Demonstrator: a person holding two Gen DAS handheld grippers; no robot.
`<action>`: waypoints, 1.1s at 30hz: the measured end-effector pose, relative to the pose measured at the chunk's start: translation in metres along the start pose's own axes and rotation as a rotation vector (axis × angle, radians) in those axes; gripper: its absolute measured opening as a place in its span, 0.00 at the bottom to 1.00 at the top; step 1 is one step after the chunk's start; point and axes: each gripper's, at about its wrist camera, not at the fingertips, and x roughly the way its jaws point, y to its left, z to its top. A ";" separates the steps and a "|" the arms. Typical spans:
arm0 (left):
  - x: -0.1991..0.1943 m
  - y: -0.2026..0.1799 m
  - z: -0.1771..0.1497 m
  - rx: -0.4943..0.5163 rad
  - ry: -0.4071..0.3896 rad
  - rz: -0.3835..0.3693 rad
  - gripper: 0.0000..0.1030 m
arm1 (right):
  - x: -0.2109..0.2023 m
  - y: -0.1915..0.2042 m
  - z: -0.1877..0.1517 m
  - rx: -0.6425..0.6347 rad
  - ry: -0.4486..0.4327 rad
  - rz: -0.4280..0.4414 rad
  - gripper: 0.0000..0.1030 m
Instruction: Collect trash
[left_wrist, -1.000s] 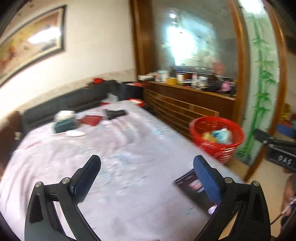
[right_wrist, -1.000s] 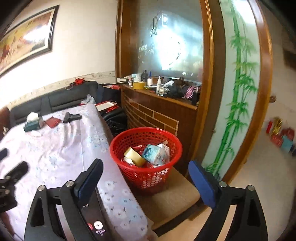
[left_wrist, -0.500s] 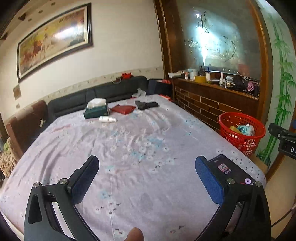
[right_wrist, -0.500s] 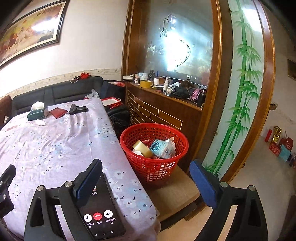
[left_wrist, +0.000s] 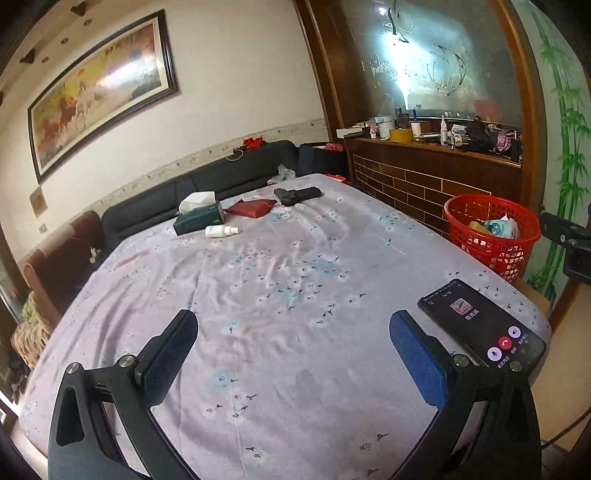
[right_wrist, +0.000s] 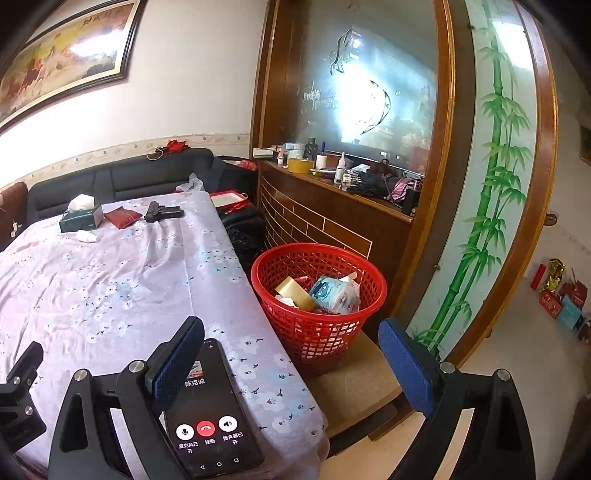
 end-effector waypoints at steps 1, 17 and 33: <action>0.001 0.000 0.000 -0.002 0.002 0.000 1.00 | 0.001 0.000 0.000 -0.001 0.001 -0.001 0.95; 0.006 0.004 -0.002 -0.015 0.018 -0.004 1.00 | 0.005 0.004 -0.001 -0.011 0.011 0.002 0.95; 0.009 0.007 -0.005 -0.021 0.029 -0.007 1.00 | 0.008 0.011 -0.002 -0.030 0.018 0.010 0.95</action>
